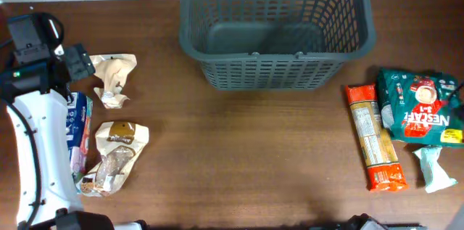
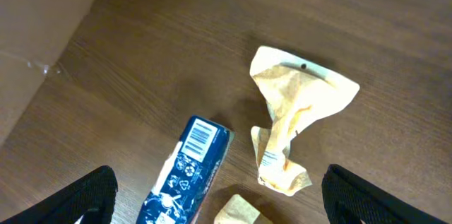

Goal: Pack container

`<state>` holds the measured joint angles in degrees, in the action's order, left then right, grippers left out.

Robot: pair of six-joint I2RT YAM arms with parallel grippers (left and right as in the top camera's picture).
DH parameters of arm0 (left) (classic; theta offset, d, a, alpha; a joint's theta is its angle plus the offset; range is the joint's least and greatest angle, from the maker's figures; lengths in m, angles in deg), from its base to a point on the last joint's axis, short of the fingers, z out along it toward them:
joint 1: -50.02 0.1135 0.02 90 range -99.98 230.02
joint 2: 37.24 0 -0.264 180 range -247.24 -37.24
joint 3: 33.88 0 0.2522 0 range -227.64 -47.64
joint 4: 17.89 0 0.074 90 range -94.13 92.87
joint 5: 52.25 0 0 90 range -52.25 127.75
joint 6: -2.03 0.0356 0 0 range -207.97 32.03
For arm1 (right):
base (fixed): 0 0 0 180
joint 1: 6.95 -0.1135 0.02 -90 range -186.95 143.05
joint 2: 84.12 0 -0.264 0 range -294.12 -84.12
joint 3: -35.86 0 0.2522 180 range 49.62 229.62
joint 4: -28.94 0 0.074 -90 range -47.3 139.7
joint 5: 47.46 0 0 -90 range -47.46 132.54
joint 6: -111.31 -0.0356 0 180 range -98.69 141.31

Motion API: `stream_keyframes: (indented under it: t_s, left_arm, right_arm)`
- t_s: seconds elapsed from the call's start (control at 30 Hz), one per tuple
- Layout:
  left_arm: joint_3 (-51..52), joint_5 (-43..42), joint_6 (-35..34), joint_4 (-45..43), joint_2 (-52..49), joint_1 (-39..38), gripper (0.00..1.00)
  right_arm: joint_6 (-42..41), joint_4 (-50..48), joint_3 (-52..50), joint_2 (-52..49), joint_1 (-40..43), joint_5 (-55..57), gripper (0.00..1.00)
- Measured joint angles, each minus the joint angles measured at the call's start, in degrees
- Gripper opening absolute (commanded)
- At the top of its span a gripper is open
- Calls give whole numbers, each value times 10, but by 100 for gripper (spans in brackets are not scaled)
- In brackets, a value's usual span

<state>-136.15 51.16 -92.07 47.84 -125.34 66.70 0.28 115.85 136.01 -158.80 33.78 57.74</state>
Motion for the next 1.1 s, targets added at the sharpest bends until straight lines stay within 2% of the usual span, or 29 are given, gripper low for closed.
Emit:
stream_keyframes:
  t_s: [0.03, 0.2, 0.47, 0.77, 1.1]
  left_arm:
    - [0, 0, 0, -1, 0, 0, 91]
    - [0, -16, 2, -4, 0, 0, 92]
    - [0, -40, 2, 4, 0, 0, 95]
    - [0, -43, 2, 6, 0, 0, 99]
    - [0, -45, 2, 6, 0, 0, 100]
  right_arm:
    - [20, -7, 0, -20, 22, -20, 99]
    - [131, -66, 0, -105, 94, -104, 99]
    - [309, -185, 0, -192, 104, -228, 99]
    - [379, -306, 0, -292, 104, -274, 99]
    - [391, -358, 0, -376, 95, -325, 99]
